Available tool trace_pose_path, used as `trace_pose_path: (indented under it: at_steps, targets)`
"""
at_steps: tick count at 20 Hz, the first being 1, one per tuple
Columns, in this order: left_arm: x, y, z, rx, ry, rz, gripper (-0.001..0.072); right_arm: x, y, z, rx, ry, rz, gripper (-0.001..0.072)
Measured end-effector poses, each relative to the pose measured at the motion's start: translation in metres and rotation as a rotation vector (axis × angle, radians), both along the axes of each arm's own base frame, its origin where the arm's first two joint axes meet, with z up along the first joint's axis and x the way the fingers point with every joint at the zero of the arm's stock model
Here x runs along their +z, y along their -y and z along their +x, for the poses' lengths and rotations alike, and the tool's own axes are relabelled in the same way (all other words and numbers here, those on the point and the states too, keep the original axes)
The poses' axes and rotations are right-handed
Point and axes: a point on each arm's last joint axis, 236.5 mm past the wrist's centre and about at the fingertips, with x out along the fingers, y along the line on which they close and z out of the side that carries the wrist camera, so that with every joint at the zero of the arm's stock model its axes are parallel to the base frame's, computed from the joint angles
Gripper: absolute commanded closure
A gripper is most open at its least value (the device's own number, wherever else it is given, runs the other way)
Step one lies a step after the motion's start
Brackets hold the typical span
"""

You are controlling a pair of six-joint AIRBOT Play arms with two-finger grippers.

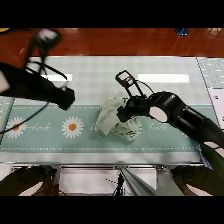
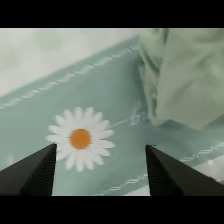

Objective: Fold the shirts.

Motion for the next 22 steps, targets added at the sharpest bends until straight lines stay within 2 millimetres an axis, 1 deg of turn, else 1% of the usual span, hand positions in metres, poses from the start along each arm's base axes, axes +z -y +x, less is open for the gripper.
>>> trace_pose_path:
  at_steps: [1, 2, 3, 5, 7, 8, 10, 11, 13, 15, 16, 17, 18, 20, 22]
  targets:
    - [-0.023, 0.007, -0.004, -0.002, -0.042, -0.022, 0.0114, 0.008, 0.016, 0.007, -0.025, 0.025, -0.02, 0.0152]
    - [-0.048, 0.011, -0.01, 0.005, -0.095, -0.046, 0.0104, 0.017, 0.038, 0.015, -0.065, 0.047, -0.044, 0.0152]
    - [-0.072, 0.014, -0.018, 0.019, -0.152, -0.078, 0.0104, 0.026, 0.06, 0.023, -0.111, 0.066, -0.061, 0.0152]
    - [-0.111, 0.02, -0.031, 0.055, -0.251, -0.171, 0.0104, 0.041, 0.114, 0.038, -0.224, 0.091, -0.088, 0.0152]
    - [-0.137, 0.03, -0.035, 0.101, -0.313, -0.301, 0.0104, 0.044, 0.16, 0.044, -0.332, 0.069, -0.079, 0.0152]
    - [-0.146, 0.035, -0.036, 0.121, -0.34, -0.366, 0.0105, 0.041, 0.179, 0.044, -0.377, 0.041, -0.058, 0.0152]
    - [-0.158, 0.047, -0.032, 0.139, -0.372, -0.47, 0.0107, 0.031, 0.202, 0.042, -0.444, -0.022, 0.015, 0.0152]
    - [-0.165, 0.052, -0.031, 0.14, -0.393, -0.511, 0.0107, 0.025, 0.208, 0.039, -0.468, -0.055, 0.058, 0.0153]
    - [-0.175, 0.064, -0.028, 0.142, -0.426, -0.585, 0.0108, 0.014, 0.215, 0.036, -0.506, -0.113, 0.149, 0.0153]
    - [-0.183, 0.076, -0.023, 0.141, -0.452, -0.655, 0.0141, 0.005, 0.218, 0.032, -0.531, -0.155, 0.213, 0.0153]
    - [-0.185, 0.081, -0.02, 0.142, -0.459, -0.69, 0.0346, 0.002, 0.218, 0.031, -0.539, -0.169, 0.236, 0.0154]
    - [-0.188, 0.087, -0.018, 0.141, -0.467, -0.721, 0.0568, -0.002, 0.218, 0.029, -0.544, -0.184, 0.254, 0.0154]
    - [-0.19, 0.09, -0.016, 0.142, -0.473, -0.746, 0.0688, -0.005, 0.216, 0.026, -0.548, -0.2, 0.271, 0.0154]
    - [-0.194, 0.095, -0.012, 0.146, -0.478, -0.777, 0.0687, -0.012, 0.213, 0.021, -0.553, -0.228, 0.294, 0.0154]
    - [-0.195, 0.098, -0.01, 0.143, -0.482, -0.799, 0.0688, -0.024, 0.208, 0.013, -0.56, -0.267, 0.321, 0.0154]
